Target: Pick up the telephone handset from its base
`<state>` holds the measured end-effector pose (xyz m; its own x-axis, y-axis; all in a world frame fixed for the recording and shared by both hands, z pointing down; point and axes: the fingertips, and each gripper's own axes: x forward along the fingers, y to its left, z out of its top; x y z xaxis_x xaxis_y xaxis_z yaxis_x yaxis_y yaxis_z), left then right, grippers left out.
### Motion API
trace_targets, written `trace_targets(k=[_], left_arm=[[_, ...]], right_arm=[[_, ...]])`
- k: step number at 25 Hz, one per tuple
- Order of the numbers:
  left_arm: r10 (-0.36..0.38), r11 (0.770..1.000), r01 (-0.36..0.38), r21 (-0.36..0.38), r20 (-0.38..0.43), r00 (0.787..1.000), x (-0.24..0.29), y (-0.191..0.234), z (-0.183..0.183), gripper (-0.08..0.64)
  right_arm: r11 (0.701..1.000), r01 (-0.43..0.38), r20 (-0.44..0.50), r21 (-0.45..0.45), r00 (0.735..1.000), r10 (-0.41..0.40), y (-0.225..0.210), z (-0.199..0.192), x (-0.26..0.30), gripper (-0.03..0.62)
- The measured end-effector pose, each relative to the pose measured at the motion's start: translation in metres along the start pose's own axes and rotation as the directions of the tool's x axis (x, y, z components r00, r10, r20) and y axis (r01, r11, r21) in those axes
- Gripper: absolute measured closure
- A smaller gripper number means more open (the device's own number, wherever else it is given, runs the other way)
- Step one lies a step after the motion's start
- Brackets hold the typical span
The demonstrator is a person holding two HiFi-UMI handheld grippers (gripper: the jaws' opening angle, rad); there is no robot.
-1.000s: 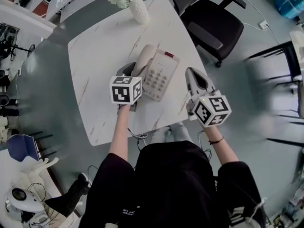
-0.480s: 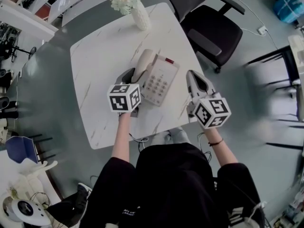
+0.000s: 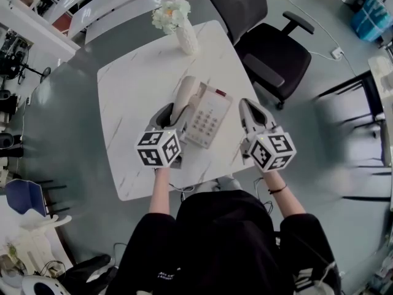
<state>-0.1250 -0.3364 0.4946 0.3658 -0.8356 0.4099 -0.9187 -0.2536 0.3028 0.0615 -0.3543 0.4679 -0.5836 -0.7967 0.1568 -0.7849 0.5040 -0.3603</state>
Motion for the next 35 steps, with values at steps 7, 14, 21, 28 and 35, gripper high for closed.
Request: trace_targets(k=[7, 14, 21, 28, 35], left_arm=[[0.003, 1.0, -0.001, -0.024, 0.093, 0.996, -0.031, -0.006, 0.025, 0.347], [0.011, 0.999, -0.002, -0.054, 0.166, 0.986, -0.057, -0.007, 0.043, 0.347], [0.023, 0.995, 0.0, -0.098, 0.229, 0.973, -0.08, -0.006, 0.052, 0.347], [0.05, 0.993, -0.02, -0.114, 0.275, 0.96, -0.099, -0.003, 0.057, 0.347], [0.079, 0.991, -0.041, -0.124, 0.317, 0.945, -0.116, 0.003, 0.066, 0.347]], right_arm=[[0.999, -0.036, 0.012, -0.023, 0.999, 0.036, 0.014, 0.012, 0.003, 0.601], [0.997, -0.062, 0.032, -0.04, 0.997, 0.064, 0.024, 0.023, 0.006, 0.601], [0.996, -0.077, 0.039, -0.051, 0.996, 0.079, 0.028, 0.03, 0.004, 0.601], [0.995, -0.08, 0.051, -0.062, 0.995, 0.083, 0.024, 0.033, 0.001, 0.601], [0.995, -0.072, 0.073, -0.07, 0.994, 0.077, 0.021, 0.044, 0.0, 0.601]])
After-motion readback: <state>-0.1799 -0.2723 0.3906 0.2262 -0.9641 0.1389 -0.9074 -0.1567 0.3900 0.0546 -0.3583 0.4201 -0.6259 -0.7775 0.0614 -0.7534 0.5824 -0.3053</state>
